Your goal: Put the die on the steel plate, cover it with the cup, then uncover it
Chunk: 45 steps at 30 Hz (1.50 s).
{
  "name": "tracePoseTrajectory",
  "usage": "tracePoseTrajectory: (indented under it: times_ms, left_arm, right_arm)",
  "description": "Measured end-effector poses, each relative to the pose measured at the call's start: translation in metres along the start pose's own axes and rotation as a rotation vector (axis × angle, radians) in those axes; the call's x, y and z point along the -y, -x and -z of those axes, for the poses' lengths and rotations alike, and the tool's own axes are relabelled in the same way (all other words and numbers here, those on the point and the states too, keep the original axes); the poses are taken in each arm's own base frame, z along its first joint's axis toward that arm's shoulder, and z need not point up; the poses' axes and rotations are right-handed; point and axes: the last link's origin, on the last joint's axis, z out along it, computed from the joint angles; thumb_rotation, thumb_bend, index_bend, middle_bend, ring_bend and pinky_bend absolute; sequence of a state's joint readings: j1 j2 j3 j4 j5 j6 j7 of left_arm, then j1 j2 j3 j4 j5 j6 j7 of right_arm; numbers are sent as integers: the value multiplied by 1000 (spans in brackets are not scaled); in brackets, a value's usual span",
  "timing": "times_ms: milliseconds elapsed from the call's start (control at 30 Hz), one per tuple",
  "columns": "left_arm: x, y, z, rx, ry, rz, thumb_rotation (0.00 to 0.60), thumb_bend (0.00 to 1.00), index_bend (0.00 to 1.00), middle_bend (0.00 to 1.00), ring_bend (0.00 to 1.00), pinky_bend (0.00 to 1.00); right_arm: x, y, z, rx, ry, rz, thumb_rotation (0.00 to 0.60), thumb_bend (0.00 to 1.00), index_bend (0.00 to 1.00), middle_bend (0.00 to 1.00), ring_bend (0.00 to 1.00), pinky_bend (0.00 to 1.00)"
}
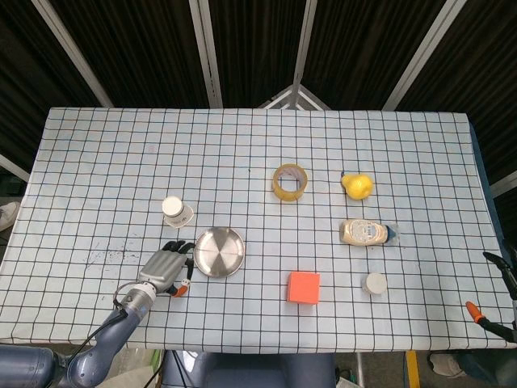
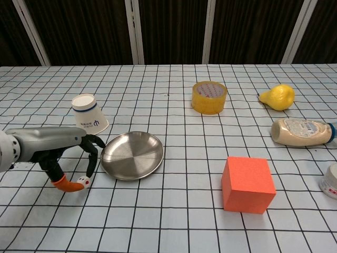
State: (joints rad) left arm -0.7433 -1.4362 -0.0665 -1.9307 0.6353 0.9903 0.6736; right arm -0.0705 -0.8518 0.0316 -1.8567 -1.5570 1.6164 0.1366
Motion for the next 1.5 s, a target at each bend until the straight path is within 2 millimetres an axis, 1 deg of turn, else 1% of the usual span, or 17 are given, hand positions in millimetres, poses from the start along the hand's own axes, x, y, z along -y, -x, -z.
tracePoseTrajectory:
  times_ms: [133, 233, 367, 567, 767, 933, 1267, 1367, 1433, 1500]
  left_arm:
    - [-13, -8, -3, -7, 41, 43, 600, 495, 555, 62, 0, 0]
    - [-22, -10, -9, -19, 52, 52, 600, 495, 557, 64, 0, 0]
    - [-39, -20, -20, -55, 73, 69, 600, 495, 561, 65, 0, 0]
    - [-55, -31, -30, -116, 61, -24, 600, 495, 562, 63, 0, 0]
    - [-67, -33, -43, -132, 13, -56, 600, 495, 564, 63, 0, 0]
    - [-70, -36, -51, -152, -47, -104, 600, 495, 564, 55, 0, 0]
    - [-63, -34, -65, -194, -124, -175, 600, 492, 562, 57, 0, 0]
    - [-59, -33, -68, -202, -142, -184, 600, 424, 504, 55, 0, 0]
    - [-57, -32, -71, -205, -148, -178, 600, 331, 441, 44, 0, 0]
    - [-57, -29, -73, -198, -143, -170, 600, 278, 394, 35, 0, 0]
  right_arm:
    - [0, 0, 0, 1, 0, -1, 600, 234, 201, 50, 86, 0]
    - [0, 0, 0, 4, -1, -1, 600, 234, 202, 50, 85, 0]
    - [-1, 0, 0, 1, 5, -4, 600, 235, 202, 50, 86, 0]
    - [-4, 0, 0, 5, 12, -8, 600, 234, 202, 50, 86, 0]
    - [-4, 1, 0, 9, 12, -16, 600, 235, 202, 50, 86, 0]
    - [-4, 2, -1, 16, 9, -20, 600, 234, 201, 50, 86, 0]
    - [-5, 3, -1, 17, 12, -26, 600, 234, 202, 50, 86, 0]
    - [-6, 3, -1, 20, 16, -23, 600, 234, 202, 50, 85, 0]
    - [-6, 3, -2, 20, 17, -24, 600, 234, 205, 50, 85, 0]
    - [-6, 3, -2, 21, 16, -27, 600, 234, 209, 50, 85, 0]
